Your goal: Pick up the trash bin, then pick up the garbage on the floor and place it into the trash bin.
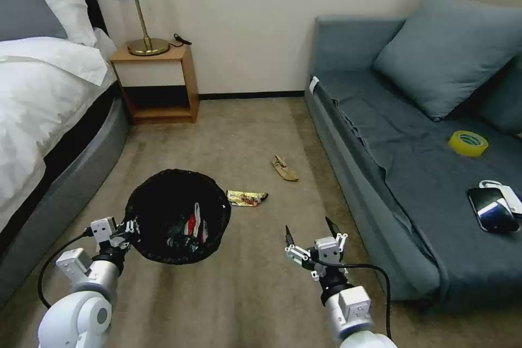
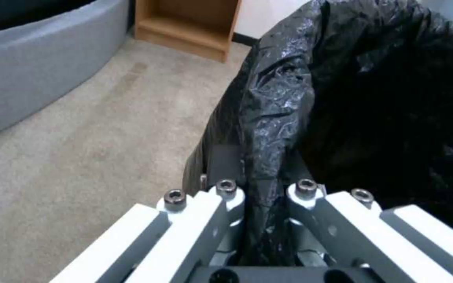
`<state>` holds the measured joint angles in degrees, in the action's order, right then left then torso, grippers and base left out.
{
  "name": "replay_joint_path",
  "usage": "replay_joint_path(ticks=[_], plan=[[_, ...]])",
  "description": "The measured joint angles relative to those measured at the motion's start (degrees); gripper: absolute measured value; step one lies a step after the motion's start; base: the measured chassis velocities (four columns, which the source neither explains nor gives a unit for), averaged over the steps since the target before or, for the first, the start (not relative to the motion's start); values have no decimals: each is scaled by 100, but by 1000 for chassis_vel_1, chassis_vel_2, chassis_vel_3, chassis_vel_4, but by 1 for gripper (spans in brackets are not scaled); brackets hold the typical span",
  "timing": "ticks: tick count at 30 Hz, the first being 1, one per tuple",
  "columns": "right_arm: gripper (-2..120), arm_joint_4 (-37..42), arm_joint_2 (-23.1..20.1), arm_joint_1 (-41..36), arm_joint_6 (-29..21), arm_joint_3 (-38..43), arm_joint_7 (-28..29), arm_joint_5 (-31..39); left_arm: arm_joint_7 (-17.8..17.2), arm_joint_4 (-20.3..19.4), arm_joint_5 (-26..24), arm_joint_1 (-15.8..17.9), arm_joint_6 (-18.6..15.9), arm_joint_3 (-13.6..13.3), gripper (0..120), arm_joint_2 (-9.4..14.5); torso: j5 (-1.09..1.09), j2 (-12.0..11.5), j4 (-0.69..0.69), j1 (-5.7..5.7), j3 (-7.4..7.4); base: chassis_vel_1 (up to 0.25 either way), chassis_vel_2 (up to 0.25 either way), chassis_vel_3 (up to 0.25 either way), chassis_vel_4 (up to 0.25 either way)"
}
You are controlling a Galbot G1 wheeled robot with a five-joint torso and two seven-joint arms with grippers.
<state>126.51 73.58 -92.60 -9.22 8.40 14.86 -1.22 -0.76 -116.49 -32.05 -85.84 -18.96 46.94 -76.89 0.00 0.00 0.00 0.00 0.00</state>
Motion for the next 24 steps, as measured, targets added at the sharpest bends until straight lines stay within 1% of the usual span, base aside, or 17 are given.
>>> replay_joint_path(ticks=[24], plan=[[100, -133, -150, 257, -116, -92, -48, 183, -45, 91, 11, 103, -19, 158, 4, 137, 0, 0, 1, 0, 0, -67, 69, 64, -68]])
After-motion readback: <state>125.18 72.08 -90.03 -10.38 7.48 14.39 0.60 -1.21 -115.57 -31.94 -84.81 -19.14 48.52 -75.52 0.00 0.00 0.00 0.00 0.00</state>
